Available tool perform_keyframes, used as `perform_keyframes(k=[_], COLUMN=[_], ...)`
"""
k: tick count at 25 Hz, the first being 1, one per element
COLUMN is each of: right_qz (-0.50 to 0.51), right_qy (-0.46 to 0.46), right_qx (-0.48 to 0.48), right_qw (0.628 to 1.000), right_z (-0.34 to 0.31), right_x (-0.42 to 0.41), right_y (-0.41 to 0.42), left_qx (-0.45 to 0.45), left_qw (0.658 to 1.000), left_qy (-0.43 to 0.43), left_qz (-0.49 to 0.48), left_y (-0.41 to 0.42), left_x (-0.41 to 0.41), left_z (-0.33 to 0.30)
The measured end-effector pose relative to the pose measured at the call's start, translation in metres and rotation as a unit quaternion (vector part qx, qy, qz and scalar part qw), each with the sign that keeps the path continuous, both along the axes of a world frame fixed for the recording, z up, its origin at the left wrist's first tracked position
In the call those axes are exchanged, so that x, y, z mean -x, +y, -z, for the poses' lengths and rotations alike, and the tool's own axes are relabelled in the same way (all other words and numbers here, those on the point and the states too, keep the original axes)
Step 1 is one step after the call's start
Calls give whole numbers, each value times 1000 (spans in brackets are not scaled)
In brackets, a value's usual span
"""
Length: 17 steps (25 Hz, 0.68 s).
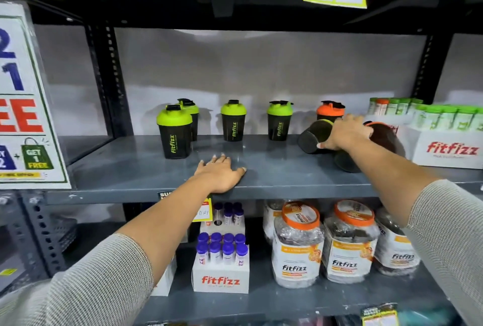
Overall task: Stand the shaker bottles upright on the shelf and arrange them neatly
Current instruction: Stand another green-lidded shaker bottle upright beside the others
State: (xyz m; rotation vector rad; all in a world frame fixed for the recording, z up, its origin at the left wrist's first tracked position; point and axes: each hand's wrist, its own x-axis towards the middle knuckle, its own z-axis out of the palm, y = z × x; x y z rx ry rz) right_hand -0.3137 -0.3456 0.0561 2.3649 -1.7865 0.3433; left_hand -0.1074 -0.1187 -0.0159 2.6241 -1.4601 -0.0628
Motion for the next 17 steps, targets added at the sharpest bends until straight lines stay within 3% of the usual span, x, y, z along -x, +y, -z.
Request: perform_keyframes(k=[10, 17], right_qz=[84, 35], right_qy=[-90, -129], right_qx=[-75, -48], right_qw=[990, 990], right_z=[9, 7], right_x=[-2, 6], right_y=[-1, 5], left_qx=[2, 8], left_qw=[1000, 1000], left_qy=[-6, 1], left_qz=[-4, -4], left_y=[2, 3], left_x=[3, 3], left_z=[-1, -2])
